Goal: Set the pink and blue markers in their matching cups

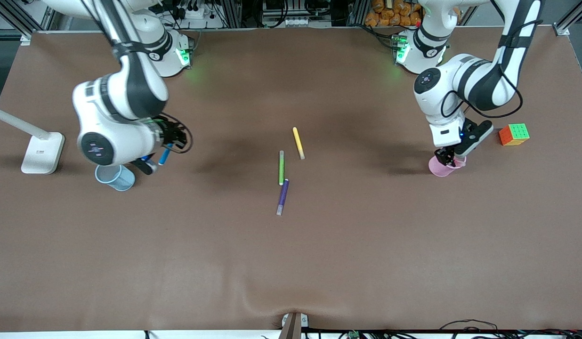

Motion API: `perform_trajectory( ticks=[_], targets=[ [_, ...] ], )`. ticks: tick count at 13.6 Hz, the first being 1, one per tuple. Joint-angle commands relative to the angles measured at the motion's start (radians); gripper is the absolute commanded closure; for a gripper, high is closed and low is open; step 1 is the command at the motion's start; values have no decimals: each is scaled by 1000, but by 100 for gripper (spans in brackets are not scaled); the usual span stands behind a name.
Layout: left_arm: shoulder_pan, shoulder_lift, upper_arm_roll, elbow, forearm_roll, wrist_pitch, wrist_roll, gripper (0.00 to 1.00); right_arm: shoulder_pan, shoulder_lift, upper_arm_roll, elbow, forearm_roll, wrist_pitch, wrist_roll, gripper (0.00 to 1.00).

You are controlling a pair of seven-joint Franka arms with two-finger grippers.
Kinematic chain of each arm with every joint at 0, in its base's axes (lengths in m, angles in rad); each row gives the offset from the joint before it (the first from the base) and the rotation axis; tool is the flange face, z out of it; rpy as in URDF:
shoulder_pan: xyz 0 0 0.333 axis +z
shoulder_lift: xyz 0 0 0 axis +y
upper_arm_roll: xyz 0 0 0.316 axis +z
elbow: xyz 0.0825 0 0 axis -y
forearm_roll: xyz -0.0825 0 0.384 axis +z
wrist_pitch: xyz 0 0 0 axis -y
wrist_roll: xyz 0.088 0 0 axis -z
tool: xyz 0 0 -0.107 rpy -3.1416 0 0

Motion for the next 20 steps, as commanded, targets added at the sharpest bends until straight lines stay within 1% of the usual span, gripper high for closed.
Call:
perform_trajectory(
  ticks=[1, 3, 5, 8, 11, 13, 14, 17, 19, 20],
  targets=[
    [71, 30, -8, 63, -9, 3, 69, 0, -105, -20, 13, -22, 49, -57, -139, 100],
    [77, 39, -5, 105, -95, 3, 135, 0, -187, -14, 13, -31, 51, -92, -230, 100],
    [100, 33, -5, 132, -170, 3, 215, 0, -250, -11, 11, -29, 51, -118, -252, 100],
    [102, 30, -5, 160, -219, 0, 230, 0, -350, 0, 11, -31, 51, -137, -362, 100],
    [100, 35, -6, 201, -279, -58, 253, 0, -398, 34, 8, -28, 32, -123, -432, 100],
    [100, 32, -8, 223, -340, -67, 304, 0, -477, 78, 9, -22, 34, -118, -556, 100],
    [100, 32, -8, 233, -364, -85, 322, 0, -499, 100, 9, -20, 43, -114, -581, 100],
    [102, 17, -8, 252, -381, -145, 373, 0, -507, 118, 9, -19, 32, -77, -592, 100],
    [102, 13, -9, 269, -385, -161, 461, 0, -513, 127, 9, -3, 32, -75, -592, 100],
    [100, 15, -9, 292, -420, -182, 495, 0, -513, 129, 9, 1, 32, -75, -592, 100]
  ],
)
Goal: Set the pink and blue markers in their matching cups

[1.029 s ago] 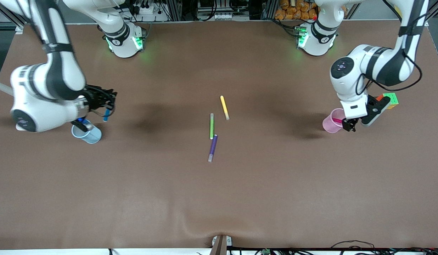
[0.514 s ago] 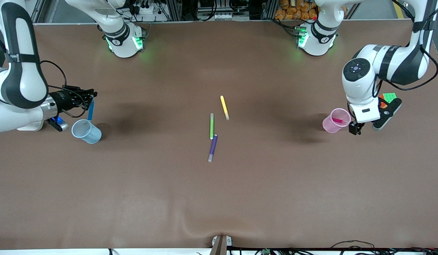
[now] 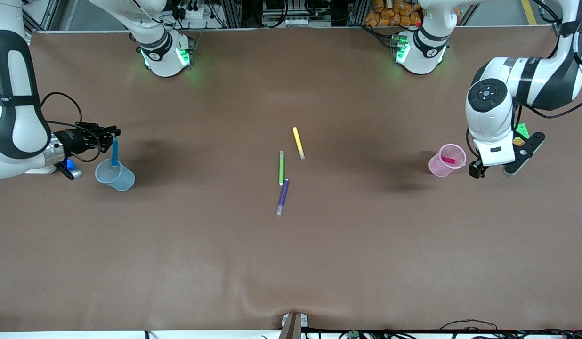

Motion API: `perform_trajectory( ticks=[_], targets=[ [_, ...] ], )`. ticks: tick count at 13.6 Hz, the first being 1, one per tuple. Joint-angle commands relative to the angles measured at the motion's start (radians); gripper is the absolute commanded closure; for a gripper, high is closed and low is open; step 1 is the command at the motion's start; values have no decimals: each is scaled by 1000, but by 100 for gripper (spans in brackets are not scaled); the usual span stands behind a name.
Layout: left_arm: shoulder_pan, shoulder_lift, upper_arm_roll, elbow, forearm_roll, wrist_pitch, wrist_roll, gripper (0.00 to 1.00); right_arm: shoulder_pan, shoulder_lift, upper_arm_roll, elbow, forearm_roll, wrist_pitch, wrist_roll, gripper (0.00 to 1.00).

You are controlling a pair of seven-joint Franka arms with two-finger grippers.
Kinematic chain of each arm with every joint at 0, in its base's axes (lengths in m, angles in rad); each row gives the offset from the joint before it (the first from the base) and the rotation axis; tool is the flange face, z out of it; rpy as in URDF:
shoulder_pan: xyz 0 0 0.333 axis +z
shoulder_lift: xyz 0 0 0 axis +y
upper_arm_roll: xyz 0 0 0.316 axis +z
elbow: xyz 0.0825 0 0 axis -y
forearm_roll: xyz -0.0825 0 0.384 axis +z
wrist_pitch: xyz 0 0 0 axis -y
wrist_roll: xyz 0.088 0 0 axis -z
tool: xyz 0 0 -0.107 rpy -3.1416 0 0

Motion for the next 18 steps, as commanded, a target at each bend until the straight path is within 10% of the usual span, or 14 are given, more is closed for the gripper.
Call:
perform_trajectory(
  ticks=[1, 11, 12, 14, 18],
  targets=[
    [5, -8, -12, 62, -94, -66, 103, 0, -19, 18, 14, 36, 3, -8, -7, 100],
    [8, -5, -10, 363, -313, -359, 483, 0, -71, 111, 14, 97, 8, 16, -84, 100],
    [8, -5, -9, 376, -319, -369, 505, 0, -74, 115, 14, 106, 8, 16, -84, 91],
    [10, -1, -7, 420, -354, -407, 547, 0, -78, 129, 14, 131, 11, 12, -82, 7],
    [11, -1, -1, 481, -411, -461, 658, 0, -71, 128, 16, 177, 8, -34, -73, 0]
  ],
)
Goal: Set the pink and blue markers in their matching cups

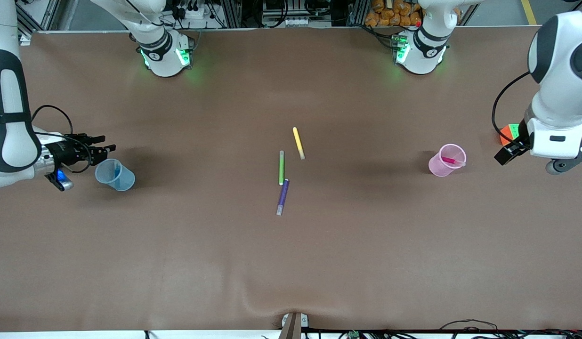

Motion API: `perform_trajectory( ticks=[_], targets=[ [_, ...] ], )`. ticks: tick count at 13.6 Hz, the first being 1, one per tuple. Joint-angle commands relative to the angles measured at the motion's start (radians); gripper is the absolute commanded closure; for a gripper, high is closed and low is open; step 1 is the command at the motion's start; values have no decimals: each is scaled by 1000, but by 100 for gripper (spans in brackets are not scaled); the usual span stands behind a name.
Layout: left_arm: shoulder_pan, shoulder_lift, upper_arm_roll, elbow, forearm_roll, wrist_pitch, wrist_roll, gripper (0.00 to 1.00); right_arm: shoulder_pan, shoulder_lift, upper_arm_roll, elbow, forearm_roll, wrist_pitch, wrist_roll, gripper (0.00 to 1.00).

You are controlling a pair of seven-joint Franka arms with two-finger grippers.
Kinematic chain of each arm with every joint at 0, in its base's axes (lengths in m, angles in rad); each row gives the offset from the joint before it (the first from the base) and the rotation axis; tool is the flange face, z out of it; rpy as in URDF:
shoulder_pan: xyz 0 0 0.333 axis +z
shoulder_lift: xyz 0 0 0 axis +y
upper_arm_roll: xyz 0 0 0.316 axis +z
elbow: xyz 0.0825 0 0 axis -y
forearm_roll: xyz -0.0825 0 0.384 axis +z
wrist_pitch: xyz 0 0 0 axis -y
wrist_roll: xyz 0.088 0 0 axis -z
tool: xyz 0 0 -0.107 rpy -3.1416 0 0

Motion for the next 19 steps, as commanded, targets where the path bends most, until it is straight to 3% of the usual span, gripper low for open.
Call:
perform_trajectory(
  ticks=[1, 5, 9, 11, 16, 19],
  targets=[
    [10, 5, 4, 66, -69, -56, 93, 0, -4, 16, 16, 106, 3, -85, -1, 0],
    [10, 4, 4, 108, -93, -84, 138, 0, 46, 14, 25, 308, 7, -275, 5, 0],
    [27, 4, 8, 142, -150, -104, 235, 0, 31, 8, 120, 484, -8, -298, -10, 0],
    [30, -1, 8, 157, -173, -120, 273, 0, 25, 10, 163, 604, -60, -361, -16, 0],
    [62, -8, 7, 182, -228, -163, 400, 0, -4, -64, 301, 661, -55, -364, -15, 0],
    [74, -30, 8, 180, -261, -182, 526, 0, 45, -78, 285, 684, -78, -358, -18, 0]
  ],
)
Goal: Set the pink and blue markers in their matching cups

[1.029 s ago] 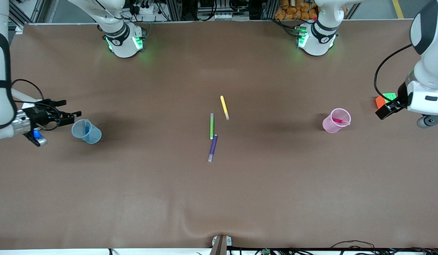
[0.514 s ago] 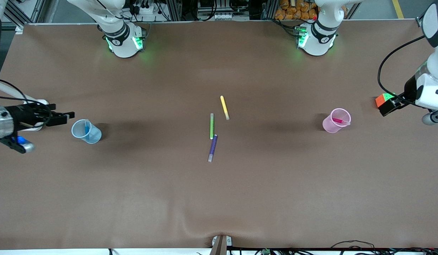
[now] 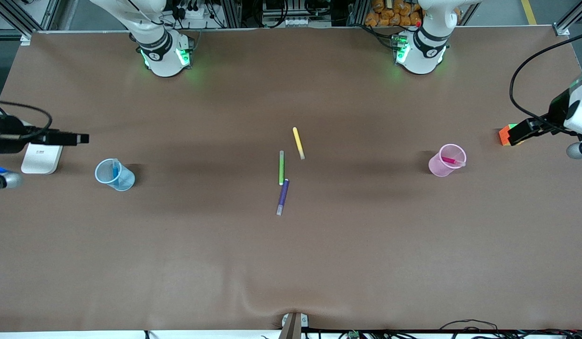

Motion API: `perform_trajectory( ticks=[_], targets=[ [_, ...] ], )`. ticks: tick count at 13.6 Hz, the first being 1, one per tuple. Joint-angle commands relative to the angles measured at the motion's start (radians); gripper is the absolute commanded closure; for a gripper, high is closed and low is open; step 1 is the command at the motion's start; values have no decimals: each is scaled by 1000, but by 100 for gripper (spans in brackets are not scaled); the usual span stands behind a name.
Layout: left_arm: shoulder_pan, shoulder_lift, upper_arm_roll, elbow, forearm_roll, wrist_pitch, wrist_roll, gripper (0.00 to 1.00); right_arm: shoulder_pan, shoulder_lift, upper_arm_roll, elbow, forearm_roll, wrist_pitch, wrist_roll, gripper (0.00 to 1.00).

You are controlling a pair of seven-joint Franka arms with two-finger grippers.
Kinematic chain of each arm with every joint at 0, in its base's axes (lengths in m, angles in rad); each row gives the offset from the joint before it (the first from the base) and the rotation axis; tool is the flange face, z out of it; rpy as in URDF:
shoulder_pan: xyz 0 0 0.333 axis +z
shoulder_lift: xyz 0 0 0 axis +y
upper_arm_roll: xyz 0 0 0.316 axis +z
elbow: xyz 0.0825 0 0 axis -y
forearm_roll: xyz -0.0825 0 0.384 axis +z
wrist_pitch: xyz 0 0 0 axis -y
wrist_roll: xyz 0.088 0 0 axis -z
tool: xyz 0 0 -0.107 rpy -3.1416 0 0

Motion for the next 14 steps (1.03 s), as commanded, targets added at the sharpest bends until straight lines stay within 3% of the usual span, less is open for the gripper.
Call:
perform_trajectory(
  ticks=[1, 6, 8, 10, 14],
  targets=[
    [14, -40, -6, 9, -25, -32, 91, 0, 11, -10, -13, 35, -25, -8, -11, 0],
    [17, -86, -12, -16, -93, -47, 124, 0, 80, -157, -36, 29, -68, -15, 3, 0],
    [17, -136, -15, -72, -94, -41, 125, 0, 131, -203, -100, -35, -71, -2, 3, 0],
    [11, -167, -21, -96, -94, -45, 125, 0, 151, -248, -134, -131, -69, 46, 0, 0],
    [11, -201, -38, -125, -96, -45, 124, 0, 159, -482, -145, -476, -77, 275, -11, 0]
  ],
)
